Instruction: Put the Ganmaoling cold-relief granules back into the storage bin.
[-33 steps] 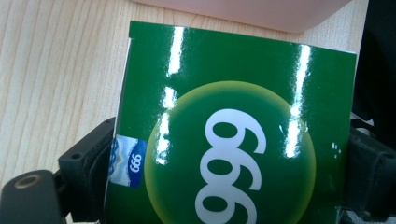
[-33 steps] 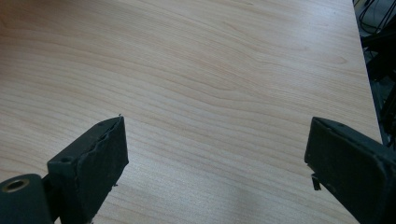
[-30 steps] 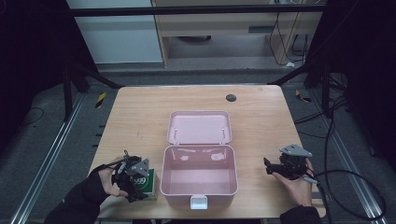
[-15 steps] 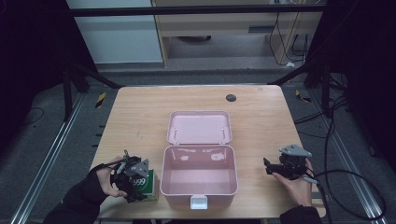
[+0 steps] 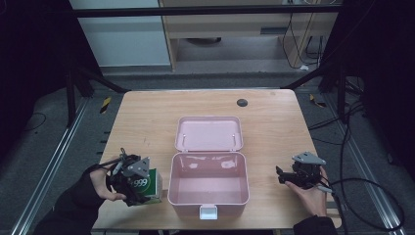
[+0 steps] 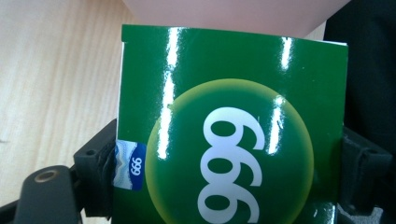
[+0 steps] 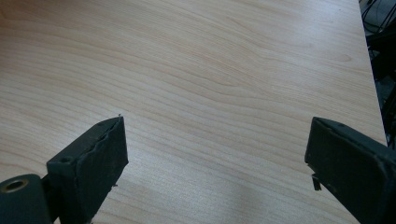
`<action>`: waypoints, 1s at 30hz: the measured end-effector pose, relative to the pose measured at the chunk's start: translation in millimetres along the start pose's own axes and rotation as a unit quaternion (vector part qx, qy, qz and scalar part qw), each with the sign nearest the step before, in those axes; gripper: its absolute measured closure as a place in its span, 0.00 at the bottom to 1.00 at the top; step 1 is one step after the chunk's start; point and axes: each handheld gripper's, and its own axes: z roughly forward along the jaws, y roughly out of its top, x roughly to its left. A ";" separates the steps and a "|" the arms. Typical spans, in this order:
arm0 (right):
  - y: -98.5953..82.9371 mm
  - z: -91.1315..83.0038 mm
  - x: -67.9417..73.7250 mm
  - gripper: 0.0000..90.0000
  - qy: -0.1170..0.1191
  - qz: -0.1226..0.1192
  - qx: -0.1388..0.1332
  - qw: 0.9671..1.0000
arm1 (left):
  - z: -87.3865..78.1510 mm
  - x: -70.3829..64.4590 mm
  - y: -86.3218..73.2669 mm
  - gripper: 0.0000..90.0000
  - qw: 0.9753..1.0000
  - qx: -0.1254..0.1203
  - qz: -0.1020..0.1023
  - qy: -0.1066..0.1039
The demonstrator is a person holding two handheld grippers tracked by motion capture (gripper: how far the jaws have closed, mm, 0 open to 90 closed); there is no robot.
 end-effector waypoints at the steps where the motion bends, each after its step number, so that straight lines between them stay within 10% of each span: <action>1: -0.1 0.1 0.0 0.07 0.000 -0.001 -0.001 1.000 | -2.2 -1.2 3.2 0.16 1.000 0.000 0.002 -0.001; 30: -0.5 1.5 0.9 0.07 0.002 -0.006 0.003 1.000 | -35.2 -30.2 59.1 0.16 0.999 0.017 0.031 -0.025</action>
